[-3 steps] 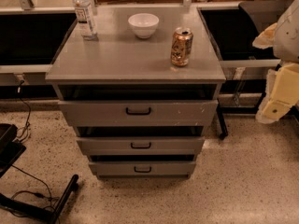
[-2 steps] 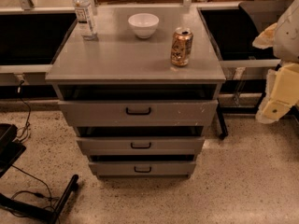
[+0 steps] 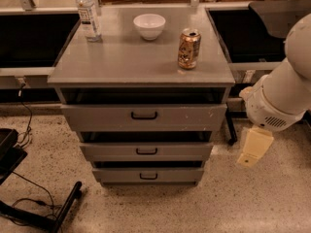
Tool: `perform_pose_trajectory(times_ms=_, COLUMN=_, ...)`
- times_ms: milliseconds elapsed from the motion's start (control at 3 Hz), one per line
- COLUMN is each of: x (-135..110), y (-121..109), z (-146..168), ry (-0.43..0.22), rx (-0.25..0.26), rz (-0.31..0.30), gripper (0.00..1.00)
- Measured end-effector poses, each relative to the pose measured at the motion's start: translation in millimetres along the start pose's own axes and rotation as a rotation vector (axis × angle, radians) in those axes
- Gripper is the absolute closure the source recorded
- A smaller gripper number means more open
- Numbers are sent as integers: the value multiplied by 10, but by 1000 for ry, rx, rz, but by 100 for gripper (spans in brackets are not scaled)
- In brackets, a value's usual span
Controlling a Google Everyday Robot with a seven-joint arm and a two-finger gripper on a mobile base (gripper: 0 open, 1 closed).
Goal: Open bottom drawer
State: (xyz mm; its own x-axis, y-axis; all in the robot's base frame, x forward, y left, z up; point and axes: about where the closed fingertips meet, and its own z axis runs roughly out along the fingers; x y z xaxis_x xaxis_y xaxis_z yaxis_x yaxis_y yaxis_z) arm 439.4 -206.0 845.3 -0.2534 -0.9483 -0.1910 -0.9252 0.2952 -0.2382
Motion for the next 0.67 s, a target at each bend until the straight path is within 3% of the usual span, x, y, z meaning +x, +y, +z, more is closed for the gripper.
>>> perform_pose_trajectory(times_ms=333, x=0, y=0, z=1, ry=0, rx=0, rz=0, gripper=0)
perform_pose_trajectory(times_ms=667, x=-29, y=75, z=234, ry=23, rx=-21, rz=-10, gripper=0)
